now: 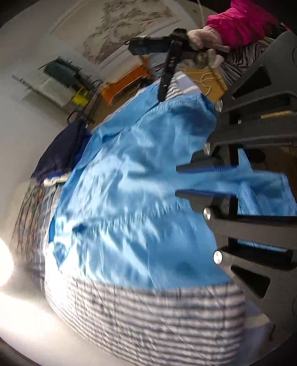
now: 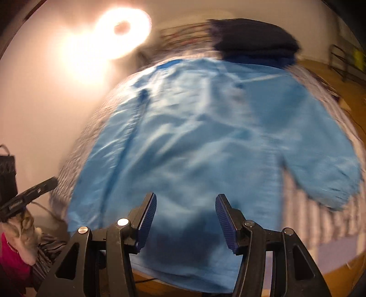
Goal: Fold large clothes
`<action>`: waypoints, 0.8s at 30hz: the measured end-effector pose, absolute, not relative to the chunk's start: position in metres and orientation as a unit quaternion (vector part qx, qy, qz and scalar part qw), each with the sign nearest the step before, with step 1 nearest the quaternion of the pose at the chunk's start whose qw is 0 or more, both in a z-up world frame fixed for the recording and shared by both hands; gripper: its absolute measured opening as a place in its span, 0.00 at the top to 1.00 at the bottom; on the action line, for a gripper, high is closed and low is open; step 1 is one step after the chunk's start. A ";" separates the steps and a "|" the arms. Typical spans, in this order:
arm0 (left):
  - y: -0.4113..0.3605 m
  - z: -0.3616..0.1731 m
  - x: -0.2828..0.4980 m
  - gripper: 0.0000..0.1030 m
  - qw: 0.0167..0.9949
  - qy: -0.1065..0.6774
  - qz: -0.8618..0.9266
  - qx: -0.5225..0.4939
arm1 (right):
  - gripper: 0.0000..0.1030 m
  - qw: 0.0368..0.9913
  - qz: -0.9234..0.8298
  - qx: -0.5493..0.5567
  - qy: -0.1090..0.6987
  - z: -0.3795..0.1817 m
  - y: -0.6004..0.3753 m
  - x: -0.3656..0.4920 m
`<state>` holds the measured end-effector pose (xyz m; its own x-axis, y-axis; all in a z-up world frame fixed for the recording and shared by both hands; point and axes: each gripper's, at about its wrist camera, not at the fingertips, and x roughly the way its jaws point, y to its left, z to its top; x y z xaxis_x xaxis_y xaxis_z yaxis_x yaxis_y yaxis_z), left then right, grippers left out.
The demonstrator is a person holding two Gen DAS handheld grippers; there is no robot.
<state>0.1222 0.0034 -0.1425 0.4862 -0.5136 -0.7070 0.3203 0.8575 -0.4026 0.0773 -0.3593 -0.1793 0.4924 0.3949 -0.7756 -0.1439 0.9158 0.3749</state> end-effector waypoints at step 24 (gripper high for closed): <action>-0.078 -0.162 0.195 0.77 0.811 0.494 -0.303 -0.082 | 0.34 0.789 -0.081 0.393 0.465 -0.235 -0.614 0.094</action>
